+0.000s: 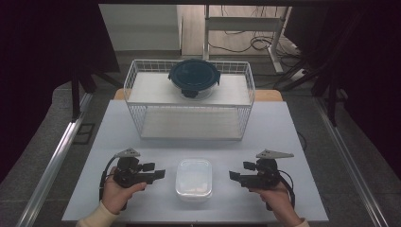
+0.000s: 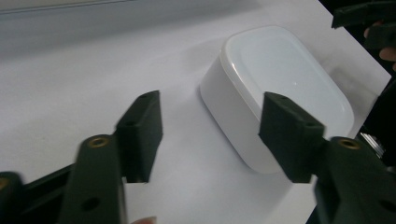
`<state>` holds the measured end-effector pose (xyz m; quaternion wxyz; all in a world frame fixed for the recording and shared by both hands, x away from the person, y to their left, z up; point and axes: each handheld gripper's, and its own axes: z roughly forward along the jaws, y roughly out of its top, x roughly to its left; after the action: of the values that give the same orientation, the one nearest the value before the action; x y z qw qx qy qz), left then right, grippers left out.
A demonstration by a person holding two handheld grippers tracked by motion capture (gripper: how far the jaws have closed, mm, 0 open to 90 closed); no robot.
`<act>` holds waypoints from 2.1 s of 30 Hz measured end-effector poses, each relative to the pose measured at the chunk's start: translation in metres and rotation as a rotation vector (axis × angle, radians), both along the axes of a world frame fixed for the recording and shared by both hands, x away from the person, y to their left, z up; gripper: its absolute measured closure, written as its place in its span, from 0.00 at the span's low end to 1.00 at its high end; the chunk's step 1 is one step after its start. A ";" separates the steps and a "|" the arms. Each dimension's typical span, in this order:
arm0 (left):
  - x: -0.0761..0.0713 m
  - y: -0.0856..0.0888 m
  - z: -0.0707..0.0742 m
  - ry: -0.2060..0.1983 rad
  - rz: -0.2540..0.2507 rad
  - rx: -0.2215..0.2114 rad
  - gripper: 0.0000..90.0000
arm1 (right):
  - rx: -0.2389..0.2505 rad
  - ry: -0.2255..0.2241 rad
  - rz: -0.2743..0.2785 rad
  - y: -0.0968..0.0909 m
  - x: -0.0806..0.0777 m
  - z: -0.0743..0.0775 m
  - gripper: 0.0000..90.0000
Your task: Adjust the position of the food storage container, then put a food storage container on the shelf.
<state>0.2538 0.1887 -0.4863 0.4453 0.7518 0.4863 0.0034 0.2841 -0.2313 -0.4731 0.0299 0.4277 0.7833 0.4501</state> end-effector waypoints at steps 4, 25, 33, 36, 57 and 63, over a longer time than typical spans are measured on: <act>0.001 0.000 -0.002 0.013 0.009 -0.010 0.36 | 0.017 0.005 0.016 0.002 -0.001 0.001 0.22; 0.006 -0.006 -0.003 0.057 0.019 -0.097 0.31 | 0.054 0.051 0.053 0.023 -0.008 -0.002 0.22; 0.011 -0.014 -0.006 0.081 0.004 -0.118 0.30 | 0.093 0.109 0.039 0.033 -0.007 -0.006 0.24; 0.013 -0.018 -0.007 0.098 -0.006 -0.141 0.30 | 0.111 0.130 0.031 0.037 -0.006 -0.007 0.26; 0.024 -0.041 -0.016 0.183 -0.033 -0.180 0.34 | 0.113 0.211 0.000 0.065 0.001 -0.023 0.37; 0.024 -0.043 -0.019 0.201 -0.043 -0.182 0.36 | 0.128 0.235 0.004 0.065 0.004 -0.027 0.42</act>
<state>0.2774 0.1453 -0.5049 0.4607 0.7149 0.5107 -0.1257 0.2879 -0.1661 -0.5002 -0.0904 0.4768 0.7522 0.4458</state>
